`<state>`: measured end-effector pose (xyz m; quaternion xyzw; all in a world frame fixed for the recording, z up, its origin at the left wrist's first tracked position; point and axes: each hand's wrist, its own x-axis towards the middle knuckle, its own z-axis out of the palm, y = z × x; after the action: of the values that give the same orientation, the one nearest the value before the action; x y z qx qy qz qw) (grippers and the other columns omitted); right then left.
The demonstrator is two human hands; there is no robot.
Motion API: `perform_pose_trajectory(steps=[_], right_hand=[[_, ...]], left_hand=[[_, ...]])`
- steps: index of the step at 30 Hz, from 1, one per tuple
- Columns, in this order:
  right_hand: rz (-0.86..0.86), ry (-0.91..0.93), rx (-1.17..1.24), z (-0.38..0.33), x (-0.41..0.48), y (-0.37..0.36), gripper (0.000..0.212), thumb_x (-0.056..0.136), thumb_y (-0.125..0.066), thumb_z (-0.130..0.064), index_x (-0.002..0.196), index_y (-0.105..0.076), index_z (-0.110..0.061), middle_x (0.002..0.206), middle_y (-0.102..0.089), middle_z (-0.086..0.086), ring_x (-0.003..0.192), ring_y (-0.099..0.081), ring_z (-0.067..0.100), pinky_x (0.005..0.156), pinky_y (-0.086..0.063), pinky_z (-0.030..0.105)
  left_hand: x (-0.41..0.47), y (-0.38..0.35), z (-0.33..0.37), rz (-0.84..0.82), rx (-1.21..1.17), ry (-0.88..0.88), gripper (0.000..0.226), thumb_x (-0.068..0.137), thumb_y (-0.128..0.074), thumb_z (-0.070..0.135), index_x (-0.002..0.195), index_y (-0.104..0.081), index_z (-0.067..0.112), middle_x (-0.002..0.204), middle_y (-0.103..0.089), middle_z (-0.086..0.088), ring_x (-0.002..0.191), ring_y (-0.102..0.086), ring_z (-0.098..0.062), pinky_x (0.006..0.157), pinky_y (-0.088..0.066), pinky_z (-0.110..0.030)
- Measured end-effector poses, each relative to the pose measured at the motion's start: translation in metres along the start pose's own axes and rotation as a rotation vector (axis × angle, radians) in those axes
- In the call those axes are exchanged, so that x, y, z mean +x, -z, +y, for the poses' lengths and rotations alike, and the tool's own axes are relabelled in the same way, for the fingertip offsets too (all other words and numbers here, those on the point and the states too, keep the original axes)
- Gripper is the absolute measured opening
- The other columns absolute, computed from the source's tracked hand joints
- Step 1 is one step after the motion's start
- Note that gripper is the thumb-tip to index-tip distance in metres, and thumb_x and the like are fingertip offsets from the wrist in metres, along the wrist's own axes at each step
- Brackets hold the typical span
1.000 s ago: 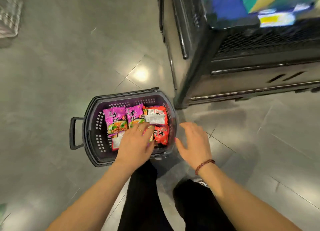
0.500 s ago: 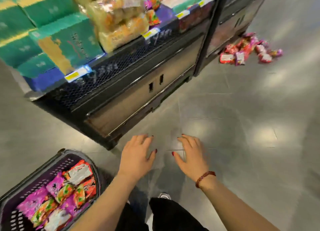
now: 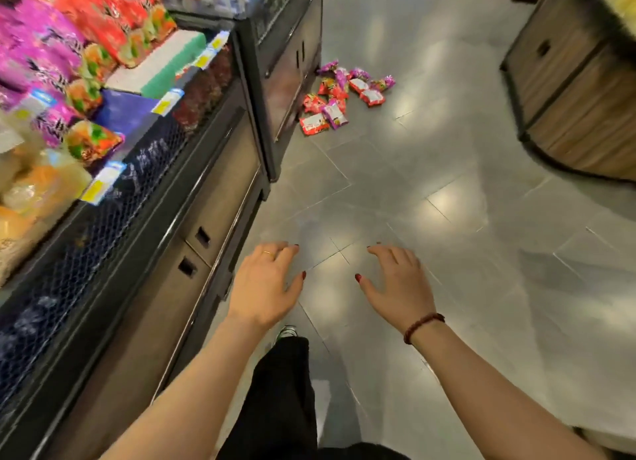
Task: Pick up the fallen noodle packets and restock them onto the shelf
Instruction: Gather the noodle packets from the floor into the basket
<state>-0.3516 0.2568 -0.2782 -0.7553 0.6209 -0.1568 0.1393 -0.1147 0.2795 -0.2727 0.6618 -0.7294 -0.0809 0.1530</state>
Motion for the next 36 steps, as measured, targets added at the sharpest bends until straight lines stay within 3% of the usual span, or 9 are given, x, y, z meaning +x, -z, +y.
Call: perform_pose_trajectory(steps=[5, 13, 18, 23, 32, 36], right_hand=[[0.014, -0.099, -0.017, -0.011, 0.104, 0.003, 0.047, 0.087, -0.064, -0.036, 0.128, -0.055, -0.016, 0.131, -0.054, 0.002, 0.121, -0.046, 0.024, 0.103, -0.035, 0.037], [0.021, -0.178, -0.065, 0.006, 0.253, 0.019, 0.048, 0.088, -0.062, -0.037, 0.129, -0.052, -0.016, 0.133, -0.053, 0.003, 0.123, -0.044, 0.025, 0.103, -0.035, 0.038], [0.043, -0.214, -0.108, 0.055, 0.364, 0.032, 0.049, 0.086, -0.064, -0.038, 0.129, -0.053, -0.016, 0.132, -0.054, 0.003, 0.121, -0.046, 0.026, 0.1, -0.036, 0.038], [0.042, -0.198, -0.132, 0.121, 0.497, 0.053, 0.051, 0.087, -0.063, -0.04, 0.131, -0.052, -0.016, 0.134, -0.052, 0.005, 0.123, -0.044, 0.027, 0.1, -0.035, 0.037], [0.079, -0.208, -0.107, 0.208, 0.704, 0.101, 0.05, 0.083, -0.069, -0.036, 0.125, -0.058, -0.011, 0.126, -0.057, 0.01, 0.116, -0.05, 0.032, 0.092, -0.039, 0.039], [0.08, -0.221, -0.102, 0.245, 0.783, 0.101, 0.051, 0.085, -0.066, -0.038, 0.128, -0.055, -0.013, 0.13, -0.055, 0.007, 0.119, -0.047, 0.029, 0.096, -0.038, 0.038]], left_hand=[[0.128, 0.017, -0.048, -0.074, 0.037, -0.106, 0.05, 0.084, -0.054, 0.043, 0.124, -0.062, 0.013, 0.117, -0.064, -0.008, 0.109, -0.059, -0.031, 0.088, -0.051, -0.041], [0.324, 0.026, -0.071, -0.122, 0.088, -0.276, 0.052, 0.087, -0.064, 0.041, 0.133, -0.056, 0.017, 0.124, -0.061, -0.006, 0.112, -0.056, -0.027, 0.089, -0.051, -0.038], [0.452, 0.004, -0.055, -0.129, 0.077, -0.313, 0.055, 0.089, -0.062, 0.042, 0.137, -0.051, 0.019, 0.13, -0.057, -0.005, 0.119, -0.052, -0.026, 0.093, -0.05, -0.039], [0.601, -0.011, -0.036, -0.107, 0.087, -0.285, 0.054, 0.085, -0.066, 0.038, 0.132, -0.056, 0.014, 0.128, -0.058, -0.01, 0.118, -0.052, -0.031, 0.089, -0.05, -0.042], [0.812, -0.038, 0.002, -0.115, 0.133, -0.37, 0.049, 0.08, -0.071, 0.034, 0.121, -0.063, 0.01, 0.113, -0.065, -0.013, 0.099, -0.06, -0.035, 0.076, -0.05, -0.04], [0.903, -0.067, 0.004, -0.148, 0.133, -0.416, 0.048, 0.076, -0.075, 0.03, 0.118, -0.064, 0.007, 0.109, -0.065, -0.016, 0.096, -0.061, -0.038, 0.073, -0.054, -0.044]])
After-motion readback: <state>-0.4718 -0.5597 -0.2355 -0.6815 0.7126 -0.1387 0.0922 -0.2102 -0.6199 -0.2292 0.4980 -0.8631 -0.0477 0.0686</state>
